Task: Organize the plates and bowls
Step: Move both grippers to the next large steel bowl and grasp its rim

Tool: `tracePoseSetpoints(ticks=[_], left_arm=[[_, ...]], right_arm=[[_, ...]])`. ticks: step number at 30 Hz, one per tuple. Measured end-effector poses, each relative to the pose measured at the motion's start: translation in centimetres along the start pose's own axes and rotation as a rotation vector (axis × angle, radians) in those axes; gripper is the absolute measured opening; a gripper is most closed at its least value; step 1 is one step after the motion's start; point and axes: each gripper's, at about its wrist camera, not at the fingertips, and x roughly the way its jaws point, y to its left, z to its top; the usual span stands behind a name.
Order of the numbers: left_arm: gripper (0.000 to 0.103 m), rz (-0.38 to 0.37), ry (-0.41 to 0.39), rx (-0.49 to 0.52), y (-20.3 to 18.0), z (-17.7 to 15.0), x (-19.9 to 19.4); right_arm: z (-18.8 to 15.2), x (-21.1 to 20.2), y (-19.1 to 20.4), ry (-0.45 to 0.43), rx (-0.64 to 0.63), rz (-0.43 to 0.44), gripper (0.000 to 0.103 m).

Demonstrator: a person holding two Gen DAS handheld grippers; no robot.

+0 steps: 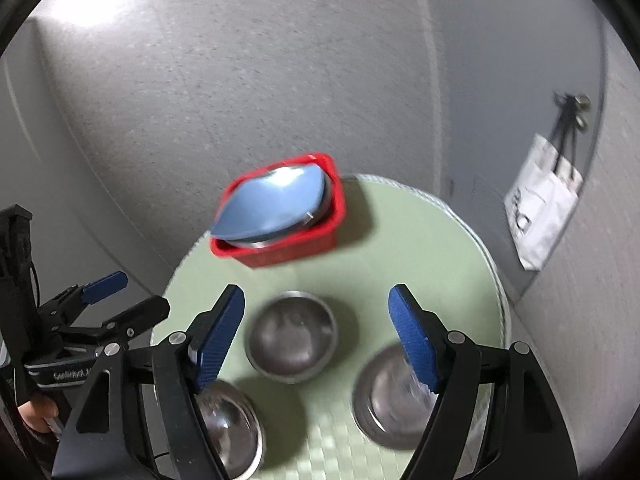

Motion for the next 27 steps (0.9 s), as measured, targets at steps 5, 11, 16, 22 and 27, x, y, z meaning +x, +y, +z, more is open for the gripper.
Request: tracePoseSetpoints(ticks=[5, 11, 16, 22, 27], left_arm=[[0.1, -0.037, 0.055, 0.08, -4.0, -1.5, 0.2], [0.1, -0.032, 0.13, 0.11, -7.7, -1.9, 2.2], [0.099, 0.005, 0.202, 0.103, -10.5, -0.9, 5.3], [0.095, 0.079, 0.294, 0.072, -14.7, -0.5, 9.1], [0.08, 0.139, 0.355, -0.009, -16.1, -0.7, 11.6]], right_arm=[[-2.6, -0.8, -3.1, 0.03, 0.059, -0.05, 0.076], [-4.7, -0.6, -6.9, 0.076, 0.096, -0.073, 0.076], [-6.2, 0.7, -10.8, 0.14, 0.105, -0.099, 0.076], [-7.7, 3.9, -14.5, 0.252, 0.091, -0.078, 0.076], [-8.7, 6.8, -15.9, 0.337, 0.061, 0.01, 0.069]])
